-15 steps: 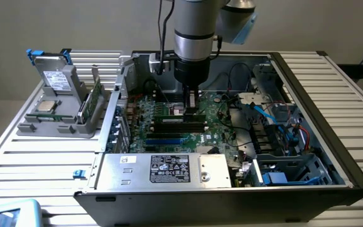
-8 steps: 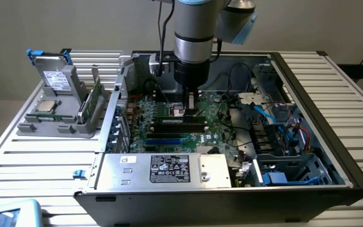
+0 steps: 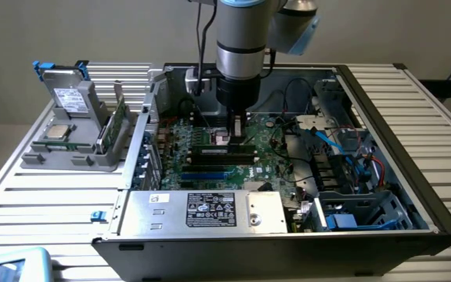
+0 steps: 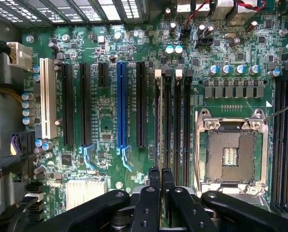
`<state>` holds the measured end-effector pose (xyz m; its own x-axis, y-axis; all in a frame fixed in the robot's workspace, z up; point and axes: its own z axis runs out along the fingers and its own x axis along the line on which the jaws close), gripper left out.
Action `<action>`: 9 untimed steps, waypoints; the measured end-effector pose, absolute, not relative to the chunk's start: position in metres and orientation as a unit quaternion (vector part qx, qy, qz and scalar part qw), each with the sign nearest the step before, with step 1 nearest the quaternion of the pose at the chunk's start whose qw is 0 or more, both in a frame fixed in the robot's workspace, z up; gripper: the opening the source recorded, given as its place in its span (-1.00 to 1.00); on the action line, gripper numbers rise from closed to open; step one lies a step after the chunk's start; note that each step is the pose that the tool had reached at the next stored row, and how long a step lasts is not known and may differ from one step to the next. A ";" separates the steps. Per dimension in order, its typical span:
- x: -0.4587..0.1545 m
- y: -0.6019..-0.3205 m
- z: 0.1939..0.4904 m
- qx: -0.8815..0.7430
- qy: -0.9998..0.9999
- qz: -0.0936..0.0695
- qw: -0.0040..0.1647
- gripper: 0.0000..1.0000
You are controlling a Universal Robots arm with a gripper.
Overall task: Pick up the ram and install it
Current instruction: 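Insert the ram into the slot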
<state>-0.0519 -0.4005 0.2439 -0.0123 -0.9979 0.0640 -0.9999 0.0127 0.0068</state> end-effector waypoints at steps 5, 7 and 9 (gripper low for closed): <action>-0.052 -0.403 0.243 0.702 -0.711 0.018 0.023 -0.73; -0.052 -0.403 0.241 0.702 -0.711 0.018 0.023 -0.73; -0.052 -0.403 0.240 0.703 -0.711 0.018 0.023 -0.73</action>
<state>-0.0519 -0.4026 0.2397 -0.0119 -0.9982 0.0587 -0.9999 0.0123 0.0069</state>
